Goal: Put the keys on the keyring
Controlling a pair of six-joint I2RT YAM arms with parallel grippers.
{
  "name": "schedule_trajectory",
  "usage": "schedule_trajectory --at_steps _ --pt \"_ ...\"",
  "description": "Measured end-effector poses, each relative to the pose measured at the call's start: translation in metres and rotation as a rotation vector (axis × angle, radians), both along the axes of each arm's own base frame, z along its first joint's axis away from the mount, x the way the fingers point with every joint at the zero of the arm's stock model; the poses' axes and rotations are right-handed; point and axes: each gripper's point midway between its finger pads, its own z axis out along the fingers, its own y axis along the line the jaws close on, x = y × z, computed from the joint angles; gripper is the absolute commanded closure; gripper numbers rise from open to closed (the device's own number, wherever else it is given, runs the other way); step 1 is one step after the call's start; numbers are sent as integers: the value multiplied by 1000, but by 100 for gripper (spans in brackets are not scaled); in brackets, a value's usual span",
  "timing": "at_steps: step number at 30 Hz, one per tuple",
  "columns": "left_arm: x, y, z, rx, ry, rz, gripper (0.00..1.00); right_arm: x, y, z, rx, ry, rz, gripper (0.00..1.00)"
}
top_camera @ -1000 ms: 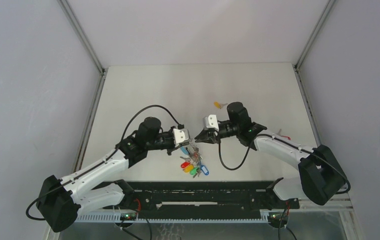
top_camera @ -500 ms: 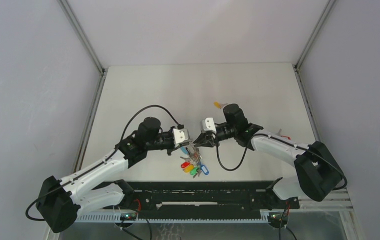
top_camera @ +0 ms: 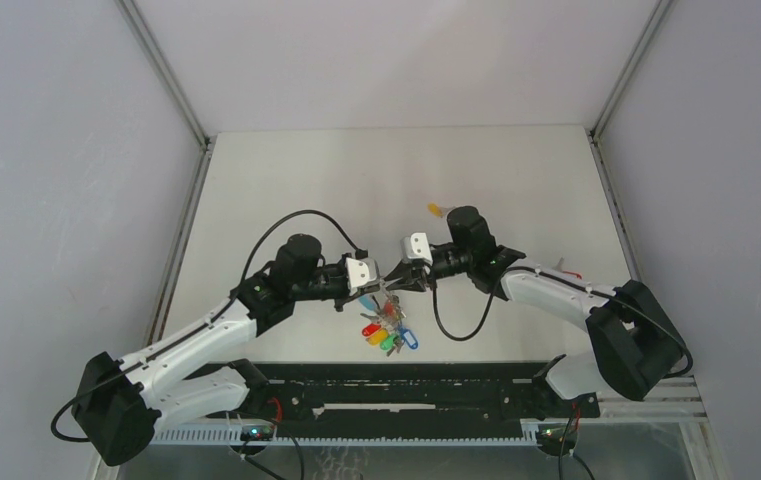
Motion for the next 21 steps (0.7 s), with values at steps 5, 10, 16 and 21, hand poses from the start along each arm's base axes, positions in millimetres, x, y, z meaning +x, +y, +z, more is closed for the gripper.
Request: schedule_trajectory --at_steps 5,10,16,21 --pt "0 0 0 0 0 0 100 -4 2 1 4 1 20 82" --pt "0 0 0 0 0 0 100 -6 7 10 12 -9 40 83" --pt "0 0 0 0 0 0 100 -7 11 9 0 -4 53 84" --pt "0 0 -1 2 2 3 100 -6 11 5 -19 1 55 87"
